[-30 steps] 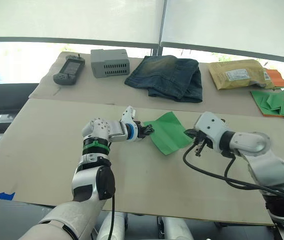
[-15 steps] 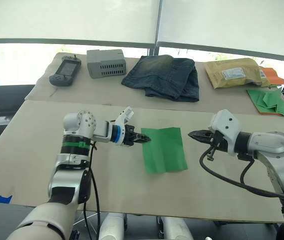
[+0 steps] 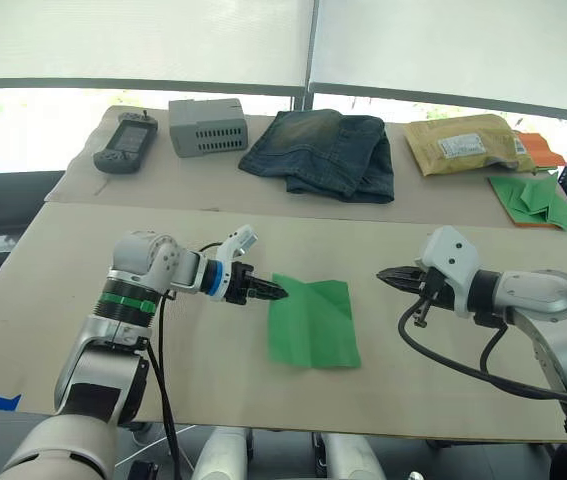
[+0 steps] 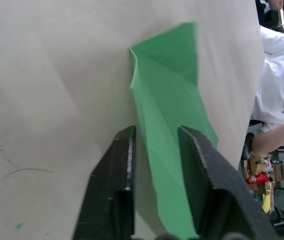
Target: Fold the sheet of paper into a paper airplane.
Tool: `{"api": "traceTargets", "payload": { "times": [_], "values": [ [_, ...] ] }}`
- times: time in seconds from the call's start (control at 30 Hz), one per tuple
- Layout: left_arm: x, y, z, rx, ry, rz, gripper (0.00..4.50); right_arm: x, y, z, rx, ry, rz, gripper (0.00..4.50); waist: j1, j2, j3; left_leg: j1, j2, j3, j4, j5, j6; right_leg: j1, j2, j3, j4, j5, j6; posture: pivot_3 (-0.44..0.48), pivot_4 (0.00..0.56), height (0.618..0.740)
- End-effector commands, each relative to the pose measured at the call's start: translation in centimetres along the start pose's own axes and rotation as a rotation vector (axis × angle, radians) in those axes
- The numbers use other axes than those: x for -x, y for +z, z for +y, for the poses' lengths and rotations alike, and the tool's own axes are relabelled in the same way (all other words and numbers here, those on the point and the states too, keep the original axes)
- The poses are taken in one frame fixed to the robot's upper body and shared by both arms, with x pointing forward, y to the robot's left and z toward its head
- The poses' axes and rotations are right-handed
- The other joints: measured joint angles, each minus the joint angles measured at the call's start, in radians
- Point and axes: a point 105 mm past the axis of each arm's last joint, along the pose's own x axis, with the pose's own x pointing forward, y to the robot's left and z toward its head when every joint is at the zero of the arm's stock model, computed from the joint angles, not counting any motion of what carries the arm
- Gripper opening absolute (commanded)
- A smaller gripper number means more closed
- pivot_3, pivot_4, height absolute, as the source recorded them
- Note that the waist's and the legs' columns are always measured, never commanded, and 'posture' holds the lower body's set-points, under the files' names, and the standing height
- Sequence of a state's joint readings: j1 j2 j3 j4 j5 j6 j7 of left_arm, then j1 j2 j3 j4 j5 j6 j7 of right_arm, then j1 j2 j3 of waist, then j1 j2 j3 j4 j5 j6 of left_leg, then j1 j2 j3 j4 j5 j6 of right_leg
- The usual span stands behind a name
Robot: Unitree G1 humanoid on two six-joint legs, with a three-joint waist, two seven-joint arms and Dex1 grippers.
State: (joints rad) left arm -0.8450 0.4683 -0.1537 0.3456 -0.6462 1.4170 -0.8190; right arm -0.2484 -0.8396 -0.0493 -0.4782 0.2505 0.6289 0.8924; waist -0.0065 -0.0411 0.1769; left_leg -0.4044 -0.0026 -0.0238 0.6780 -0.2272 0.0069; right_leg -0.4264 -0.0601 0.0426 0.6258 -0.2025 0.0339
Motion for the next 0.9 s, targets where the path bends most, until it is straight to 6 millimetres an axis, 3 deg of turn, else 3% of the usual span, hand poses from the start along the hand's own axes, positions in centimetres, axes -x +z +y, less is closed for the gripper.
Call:
{"api": "traceTargets", "payload": {
  "times": [0.03,0.1,0.2,0.33,0.47,0.57,0.63,0.67,0.77,0.9],
  "values": [
    [2.8,2.2,0.1,-0.057,0.037,-0.103,2.86,0.3,0.9,-0.5,0.047,-0.009,-0.021,0.00,-0.003,0.000,0.000,0.000,0.000,0.000,0.000,0.000,0.000,0.000,0.000,0.000,0.000,0.000,0.000,0.000,0.150,0.728],
    [4.3,3.0,0.4,-0.099,0.073,-0.166,3.50,0.3,1.0,-0.4,0.047,-0.003,-0.023,0.00,-0.005,0.000,0.000,0.000,0.000,0.000,0.000,0.000,0.000,-0.001,0.000,0.000,0.000,0.000,0.000,0.000,0.150,0.728],
    [7.3,5.3,0.5,-0.302,0.194,-0.400,4.47,0.3,1.1,-0.4,0.045,0.005,-0.031,0.00,-0.003,0.000,0.000,0.001,0.002,0.000,-0.001,0.000,0.000,-0.001,0.000,0.000,0.002,0.000,-0.001,0.000,0.150,0.728],
    [9.2,5.5,-2.7,-0.605,0.184,-0.545,4.47,0.1,1.1,-0.4,0.039,0.016,-0.038,0.00,0.013,-0.002,0.001,-0.001,0.003,-0.001,-0.001,0.000,0.000,-0.002,0.000,0.000,0.002,0.003,-0.008,0.000,0.150,0.728],
    [8.7,4.2,-4.9,-0.747,0.114,-0.540,4.47,0.0,1.0,-0.3,0.034,0.025,-0.041,0.00,0.033,-0.002,0.001,-0.001,0.002,0.000,0.000,0.000,0.000,-0.001,-0.002,0.000,0.001,0.003,-0.007,0.000,0.150,0.728],
    [6.5,2.7,-5.8,-0.875,0.093,-0.472,4.47,-0.2,0.9,-0.2,0.038,0.031,-0.039,0.00,0.033,-0.002,0.001,-0.001,0.002,0.000,0.001,0.000,0.000,-0.001,-0.001,0.000,0.000,0.001,-0.004,0.000,0.150,0.728],
    [4.7,0.6,-6.5,-0.943,0.003,-0.377,4.47,-0.2,0.9,-0.3,0.041,0.027,-0.040,0.00,0.029,-0.002,0.001,-0.001,0.002,0.001,0.000,0.000,0.000,-0.001,-0.001,0.000,0.000,0.001,-0.004,0.000,0.150,0.728],
    [3.9,-0.4,-6.7,-0.946,-0.043,-0.342,3.92,-0.2,1.0,-0.4,0.046,0.020,-0.039,0.00,0.025,-0.002,0.001,-0.001,0.002,0.001,0.000,0.000,0.000,-0.001,-0.001,0.000,0.000,0.001,-0.004,0.000,0.150,0.728],
    [2.3,-1.4,-6.4,-0.970,-0.060,-0.299,2.99,-0.1,0.9,-0.7,0.051,-0.006,-0.036,0.00,0.017,-0.002,0.001,-0.001,0.002,0.001,0.000,0.000,0.000,-0.001,-0.001,0.000,0.000,0.000,-0.004,0.000,0.150,0.728],
    [0.0,-2.3,-4.4,-1.018,0.006,-0.240,1.61,-0.2,0.0,-1.5,0.019,-0.088,-0.011,0.00,0.015,-0.002,0.001,0.000,0.001,0.001,0.000,0.000,0.000,0.000,0.001,0.000,0.000,-0.001,-0.001,0.000,0.150,0.728]
  ]
}}
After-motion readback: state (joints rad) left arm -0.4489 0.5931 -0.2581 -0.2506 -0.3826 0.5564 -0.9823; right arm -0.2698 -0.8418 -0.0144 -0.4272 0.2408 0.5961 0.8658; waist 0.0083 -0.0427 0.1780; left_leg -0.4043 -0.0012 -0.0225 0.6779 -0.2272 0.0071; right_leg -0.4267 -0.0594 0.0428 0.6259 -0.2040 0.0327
